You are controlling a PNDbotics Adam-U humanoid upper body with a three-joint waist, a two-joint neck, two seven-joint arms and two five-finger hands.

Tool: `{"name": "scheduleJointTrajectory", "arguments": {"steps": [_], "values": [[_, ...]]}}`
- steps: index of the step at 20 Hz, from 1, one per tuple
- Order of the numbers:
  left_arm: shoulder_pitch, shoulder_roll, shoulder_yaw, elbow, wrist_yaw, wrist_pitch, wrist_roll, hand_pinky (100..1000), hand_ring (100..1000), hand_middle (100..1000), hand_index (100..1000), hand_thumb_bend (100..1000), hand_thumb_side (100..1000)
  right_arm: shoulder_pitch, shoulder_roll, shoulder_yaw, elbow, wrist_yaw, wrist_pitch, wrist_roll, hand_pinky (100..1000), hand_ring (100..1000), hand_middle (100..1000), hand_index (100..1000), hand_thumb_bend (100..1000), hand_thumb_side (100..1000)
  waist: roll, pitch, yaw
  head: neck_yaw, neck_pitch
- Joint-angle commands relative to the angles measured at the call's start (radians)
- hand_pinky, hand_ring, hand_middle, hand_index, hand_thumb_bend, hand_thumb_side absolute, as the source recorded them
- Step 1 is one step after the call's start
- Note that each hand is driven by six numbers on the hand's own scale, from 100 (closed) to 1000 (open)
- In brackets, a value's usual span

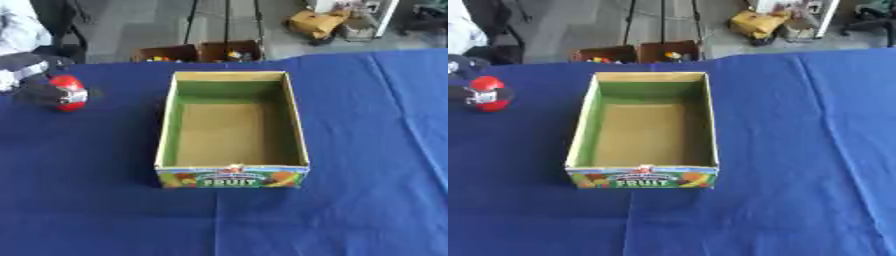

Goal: Pick up objects on the table and place them in the box.

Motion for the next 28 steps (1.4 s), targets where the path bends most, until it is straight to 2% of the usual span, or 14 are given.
{"name": "scheduleJointTrajectory", "arguments": {"steps": [1,6,10,18,22,28], "values": [[-0.025,0.030,0.020,0.006,-0.056,0.001,0.008,866,892,932,1000,632,911,-0.008,-0.030,-0.006,-0.015,-0.005,-0.003,0.001,761,820,784,810,100,906,-0.004,-0.025,-0.001,0.002,-0.017],[-0.040,0.027,0.027,0.036,-0.123,0.011,0.029,868,914,981,1000,567,901,-0.006,-0.028,-0.005,-0.015,-0.003,-0.001,0.003,760,820,782,809,100,905,-0.004,-0.020,-0.002,0.006,-0.021],[-0.066,0.017,0.030,0.085,-0.185,0.018,0.026,863,913,984,1000,552,893,-0.007,-0.027,-0.002,-0.015,-0.002,-0.001,0.006,761,819,781,809,100,904,-0.003,-0.014,-0.003,0.008,-0.024],[-0.140,-0.022,0.039,0.264,-0.245,0.025,0.021,804,879,956,1000,544,870,-0.017,-0.025,0.003,-0.015,-0.001,-0.003,0.011,761,820,778,808,100,905,-0.001,0.012,-0.017,0.020,-0.038],[-0.166,-0.034,0.053,0.340,-0.238,0.025,0.024,774,850,943,1000,497,828,-0.023,-0.024,0.006,-0.015,-0.001,-0.003,0.014,761,820,776,807,100,891,0.003,0.026,-0.026,0.028,-0.053],[-0.193,-0.044,0.075,0.421,-0.322,0.076,0.092,734,836,957,1000,496,823,-0.033,-0.021,0.012,-0.015,-0.003,-0.006,0.023,761,819,772,804,100,898,0.006,0.050,-0.041,0.040,-0.076]]}}
